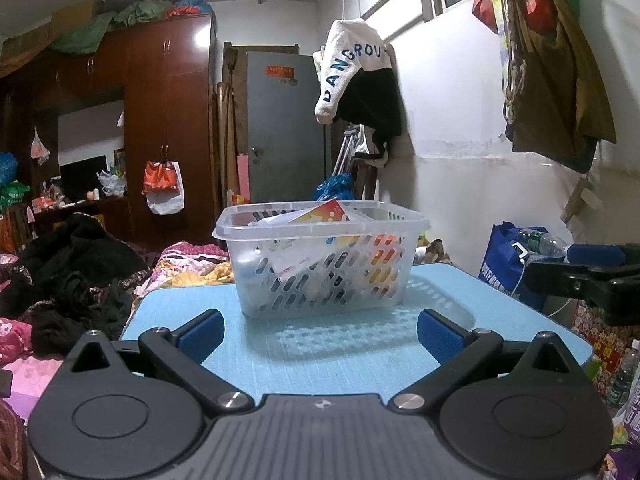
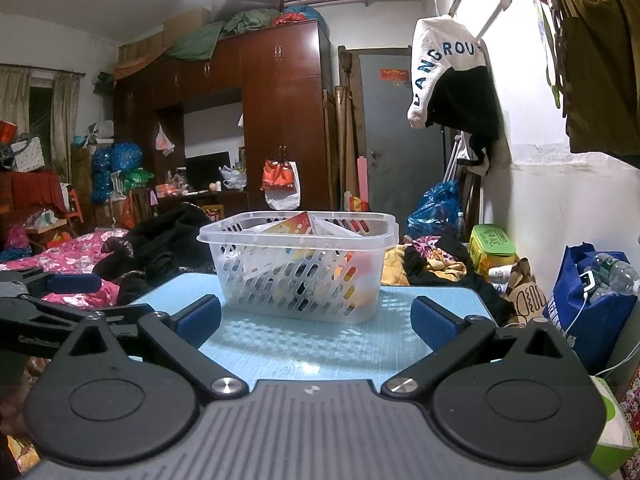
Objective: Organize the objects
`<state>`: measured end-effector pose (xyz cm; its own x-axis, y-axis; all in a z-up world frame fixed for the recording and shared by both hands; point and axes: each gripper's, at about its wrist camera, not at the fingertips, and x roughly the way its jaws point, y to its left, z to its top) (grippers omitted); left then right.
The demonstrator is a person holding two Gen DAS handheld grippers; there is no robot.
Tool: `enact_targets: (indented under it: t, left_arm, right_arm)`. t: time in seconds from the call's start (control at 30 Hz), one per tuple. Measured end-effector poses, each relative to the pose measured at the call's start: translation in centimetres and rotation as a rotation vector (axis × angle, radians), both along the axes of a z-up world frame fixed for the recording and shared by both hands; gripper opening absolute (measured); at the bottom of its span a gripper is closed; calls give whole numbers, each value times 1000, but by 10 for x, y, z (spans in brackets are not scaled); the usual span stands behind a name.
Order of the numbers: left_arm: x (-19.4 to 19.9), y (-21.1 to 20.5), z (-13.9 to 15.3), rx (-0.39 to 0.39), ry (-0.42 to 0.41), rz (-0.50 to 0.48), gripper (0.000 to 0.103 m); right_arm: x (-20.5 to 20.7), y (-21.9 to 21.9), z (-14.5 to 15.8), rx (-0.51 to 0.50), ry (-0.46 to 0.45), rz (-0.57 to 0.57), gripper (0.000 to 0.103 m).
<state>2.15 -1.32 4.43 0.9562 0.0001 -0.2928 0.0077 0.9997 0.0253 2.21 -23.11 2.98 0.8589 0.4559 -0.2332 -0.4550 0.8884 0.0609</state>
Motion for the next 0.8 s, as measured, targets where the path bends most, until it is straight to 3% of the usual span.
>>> enact_targets:
  t: [0.8]
  left_arm:
    - [4,-1,-2,13,0,8,103]
  right_arm:
    - [3,0,0,-10,-1,3,103]
